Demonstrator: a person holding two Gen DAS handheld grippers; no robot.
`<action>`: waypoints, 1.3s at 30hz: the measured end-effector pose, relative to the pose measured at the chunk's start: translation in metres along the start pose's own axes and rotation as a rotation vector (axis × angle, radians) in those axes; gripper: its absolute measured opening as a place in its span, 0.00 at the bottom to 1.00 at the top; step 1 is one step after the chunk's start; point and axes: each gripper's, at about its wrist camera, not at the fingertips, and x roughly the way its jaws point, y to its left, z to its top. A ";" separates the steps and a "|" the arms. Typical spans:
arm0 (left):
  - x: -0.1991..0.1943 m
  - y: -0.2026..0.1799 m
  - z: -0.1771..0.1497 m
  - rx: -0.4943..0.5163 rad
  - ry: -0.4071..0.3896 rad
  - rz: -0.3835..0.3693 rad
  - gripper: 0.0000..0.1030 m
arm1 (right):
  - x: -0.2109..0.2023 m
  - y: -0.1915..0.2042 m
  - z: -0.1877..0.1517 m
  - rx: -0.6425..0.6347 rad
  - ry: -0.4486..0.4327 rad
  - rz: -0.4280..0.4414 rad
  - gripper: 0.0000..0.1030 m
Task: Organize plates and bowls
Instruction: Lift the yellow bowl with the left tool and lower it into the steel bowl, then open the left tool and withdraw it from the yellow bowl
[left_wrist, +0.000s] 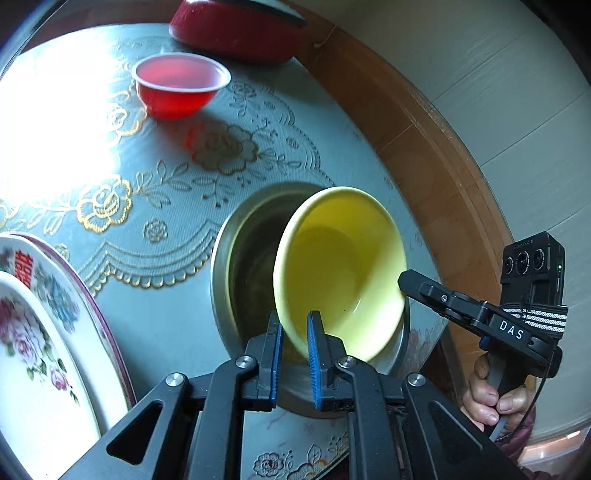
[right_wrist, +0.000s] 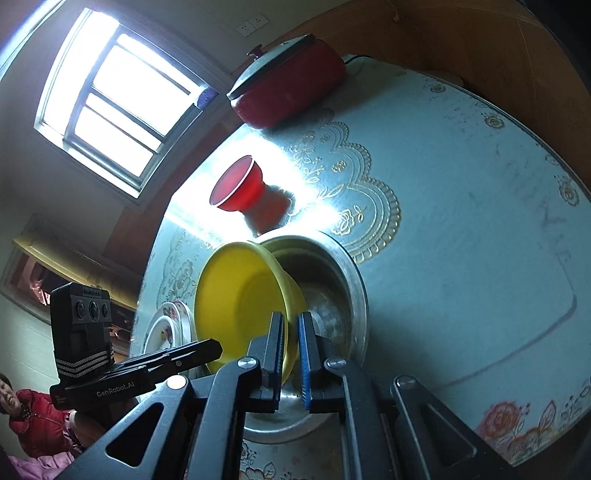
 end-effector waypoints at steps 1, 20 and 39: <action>0.001 0.000 -0.001 0.004 0.003 0.002 0.12 | 0.001 0.001 -0.001 -0.002 0.004 -0.012 0.06; 0.013 -0.002 -0.003 0.040 -0.026 0.058 0.13 | 0.011 0.011 -0.010 -0.114 0.000 -0.215 0.07; 0.003 -0.001 0.001 0.076 -0.083 0.139 0.14 | 0.023 0.017 -0.001 -0.145 0.014 -0.195 0.07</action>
